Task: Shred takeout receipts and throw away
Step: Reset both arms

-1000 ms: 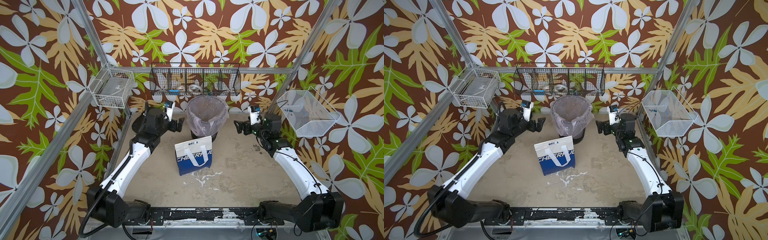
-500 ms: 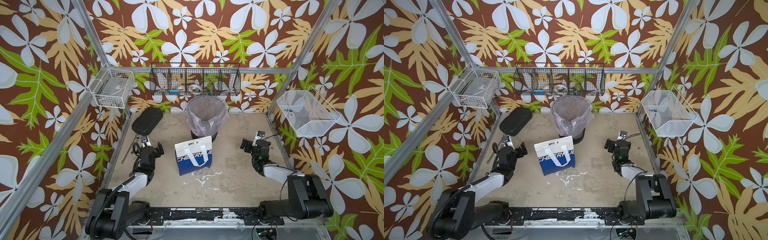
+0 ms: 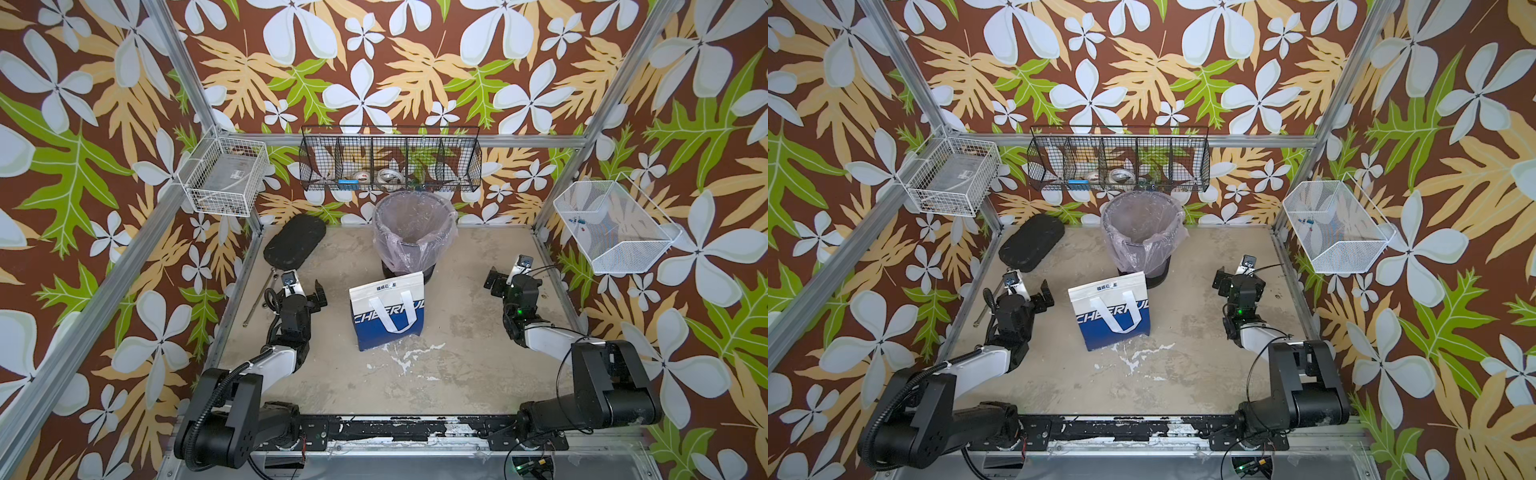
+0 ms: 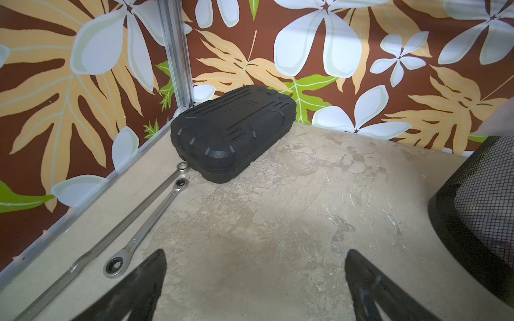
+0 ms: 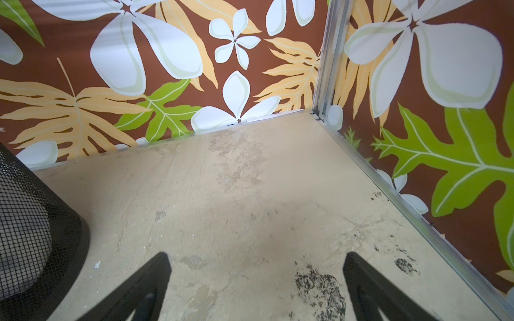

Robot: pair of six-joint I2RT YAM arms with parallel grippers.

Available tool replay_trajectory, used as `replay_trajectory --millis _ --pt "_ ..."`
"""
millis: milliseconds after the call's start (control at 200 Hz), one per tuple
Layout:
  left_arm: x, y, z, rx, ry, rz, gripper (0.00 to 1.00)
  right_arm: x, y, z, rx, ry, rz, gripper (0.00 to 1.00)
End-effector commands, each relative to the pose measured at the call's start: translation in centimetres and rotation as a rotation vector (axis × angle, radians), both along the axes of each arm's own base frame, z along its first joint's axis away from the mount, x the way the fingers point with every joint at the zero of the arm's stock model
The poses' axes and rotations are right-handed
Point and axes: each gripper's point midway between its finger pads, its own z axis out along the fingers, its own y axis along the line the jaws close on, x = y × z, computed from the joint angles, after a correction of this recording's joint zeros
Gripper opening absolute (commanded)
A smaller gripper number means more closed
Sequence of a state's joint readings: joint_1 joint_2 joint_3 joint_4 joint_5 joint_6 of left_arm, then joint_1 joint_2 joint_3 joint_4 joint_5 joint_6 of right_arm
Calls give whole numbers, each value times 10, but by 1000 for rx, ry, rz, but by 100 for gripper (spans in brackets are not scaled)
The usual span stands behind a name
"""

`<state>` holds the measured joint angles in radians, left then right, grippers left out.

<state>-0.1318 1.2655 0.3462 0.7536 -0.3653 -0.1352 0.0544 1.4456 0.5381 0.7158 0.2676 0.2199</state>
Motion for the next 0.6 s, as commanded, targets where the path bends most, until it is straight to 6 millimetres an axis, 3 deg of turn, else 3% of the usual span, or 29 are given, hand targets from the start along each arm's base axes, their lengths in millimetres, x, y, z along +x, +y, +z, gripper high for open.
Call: replay_trajectory --millis 0,235,596 --pt "0 2 13 2 -52 10 100 1 -1 13 -13 -46 -3 100" --pt "-4 2 19 1 -74 4 100 2 1 13 -38 -29 12 100" --pt "-21 6 34 5 -137 15 100 -8 5 38 -52 -92 44 100"
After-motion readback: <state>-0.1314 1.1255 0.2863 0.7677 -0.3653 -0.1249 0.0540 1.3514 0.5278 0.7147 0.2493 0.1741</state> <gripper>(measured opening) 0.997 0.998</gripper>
